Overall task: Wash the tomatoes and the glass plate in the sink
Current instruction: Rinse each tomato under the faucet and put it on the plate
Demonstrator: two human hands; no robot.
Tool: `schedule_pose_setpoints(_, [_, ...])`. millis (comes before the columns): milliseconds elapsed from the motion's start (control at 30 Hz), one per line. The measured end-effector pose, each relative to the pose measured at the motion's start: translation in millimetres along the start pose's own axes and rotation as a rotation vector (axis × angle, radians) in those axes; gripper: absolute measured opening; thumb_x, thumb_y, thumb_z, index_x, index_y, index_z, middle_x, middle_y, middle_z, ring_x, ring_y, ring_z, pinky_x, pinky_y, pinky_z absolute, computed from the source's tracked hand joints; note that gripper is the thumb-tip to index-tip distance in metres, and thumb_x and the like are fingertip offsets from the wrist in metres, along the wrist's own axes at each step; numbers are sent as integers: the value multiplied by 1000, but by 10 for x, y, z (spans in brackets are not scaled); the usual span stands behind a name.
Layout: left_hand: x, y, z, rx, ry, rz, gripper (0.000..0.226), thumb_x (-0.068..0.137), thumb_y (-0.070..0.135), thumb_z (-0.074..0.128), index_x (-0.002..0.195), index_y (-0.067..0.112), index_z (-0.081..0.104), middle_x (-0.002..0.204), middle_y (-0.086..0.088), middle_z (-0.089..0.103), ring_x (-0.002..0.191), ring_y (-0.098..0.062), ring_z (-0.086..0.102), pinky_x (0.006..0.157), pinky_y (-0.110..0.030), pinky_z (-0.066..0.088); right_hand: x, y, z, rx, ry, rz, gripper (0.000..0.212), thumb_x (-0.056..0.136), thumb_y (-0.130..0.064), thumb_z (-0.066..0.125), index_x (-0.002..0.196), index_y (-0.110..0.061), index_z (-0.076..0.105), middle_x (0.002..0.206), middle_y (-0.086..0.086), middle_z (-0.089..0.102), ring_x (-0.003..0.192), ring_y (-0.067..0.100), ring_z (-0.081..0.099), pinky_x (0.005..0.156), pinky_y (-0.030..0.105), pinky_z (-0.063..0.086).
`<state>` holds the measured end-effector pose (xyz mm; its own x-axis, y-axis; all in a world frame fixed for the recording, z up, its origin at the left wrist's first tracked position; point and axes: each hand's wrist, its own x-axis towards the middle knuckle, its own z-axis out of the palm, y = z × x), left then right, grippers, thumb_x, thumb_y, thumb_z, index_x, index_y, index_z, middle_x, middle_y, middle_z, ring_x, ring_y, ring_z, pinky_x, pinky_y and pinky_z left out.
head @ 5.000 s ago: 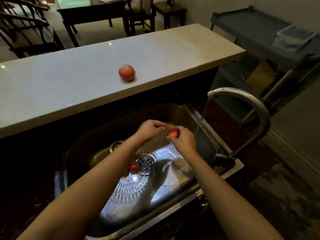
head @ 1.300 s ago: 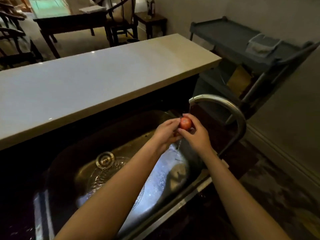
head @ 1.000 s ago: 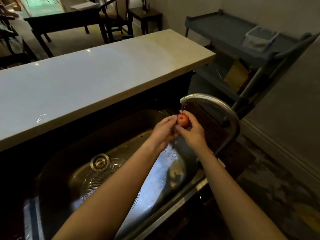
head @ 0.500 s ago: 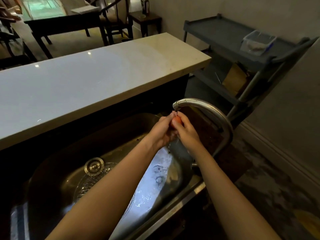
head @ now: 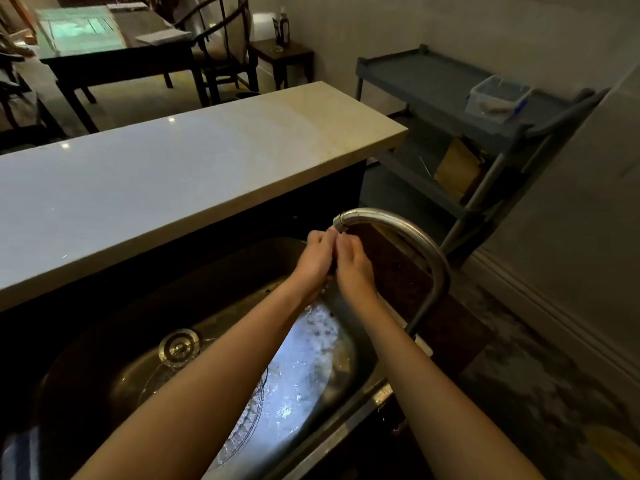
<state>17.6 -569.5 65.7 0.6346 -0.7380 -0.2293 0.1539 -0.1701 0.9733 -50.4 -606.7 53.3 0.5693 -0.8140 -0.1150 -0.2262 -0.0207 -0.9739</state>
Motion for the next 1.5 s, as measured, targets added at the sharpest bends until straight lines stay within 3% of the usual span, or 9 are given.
schedule_pose_setpoints(133, [-83,11,89,47,-34,76,16,98,33,39,87,25,47,77,4,54,71,-7,54,57,-18,47,155,-162,19,319,125,322,41,95,-39,38,110,-11,64,88,4,64,84,19,62,69,29,46])
schedule_pose_setpoints(300, [-87,50,-24,357,100,218,28,99,28,33,81,17,50,76,1,53,70,-12,51,63,-30,39,15,-97,42,-116,64,170,53,95,-52,27,120,-15,54,103,8,61,75,12,55,59,23,40])
schedule_pose_setpoints(467, [-191,11,-55,644,84,430,22,100,34,33,98,19,49,91,3,53,75,-6,50,63,-22,32,132,-187,-53,-164,28,292,55,96,-49,24,121,-11,56,113,15,62,101,28,61,88,40,49])
schedule_pose_setpoints(600, [-201,-99,-56,764,1,504,32,100,27,33,124,13,49,117,-5,49,98,-10,48,78,-18,31,142,-201,-154,-156,-55,382,53,97,-51,25,97,-14,62,75,7,63,67,19,59,57,30,47])
schedule_pose_setpoints(800, [-142,51,-38,385,81,100,54,102,36,22,104,1,63,103,-24,65,94,-33,62,84,-40,49,-40,-122,-33,-342,-17,-15,41,98,-45,26,114,-17,51,112,12,58,90,20,58,71,30,46])
schedule_pose_setpoints(900, [-99,110,-119,21,-67,-240,54,99,45,26,96,4,61,70,-15,60,48,-17,58,47,-25,48,-150,-89,-50,-374,-91,-173,34,99,-41,27,113,-21,49,110,6,53,91,18,55,75,36,51])
schedule_pose_setpoints(1067, [-111,60,-5,117,29,-93,48,100,40,30,87,8,63,68,-6,58,63,-15,56,60,-26,45,-124,-144,-63,-265,37,-128,38,97,-43,30,90,-17,57,92,5,62,85,20,61,74,37,49])
schedule_pose_setpoints(1233, [-82,-14,39,185,134,17,44,100,35,33,118,4,59,101,-8,64,96,-20,59,80,-31,46,-81,-215,-72,-339,41,44,45,96,-47,25,104,-18,58,102,8,63,95,26,61,86,45,50])
schedule_pose_setpoints(1500, [-95,11,-61,-418,-146,-229,32,97,36,42,96,14,64,91,-5,65,89,-17,62,86,-33,49,-172,0,-129,-496,-34,-309,40,97,-35,37,136,-26,41,118,6,50,99,19,55,80,30,48])
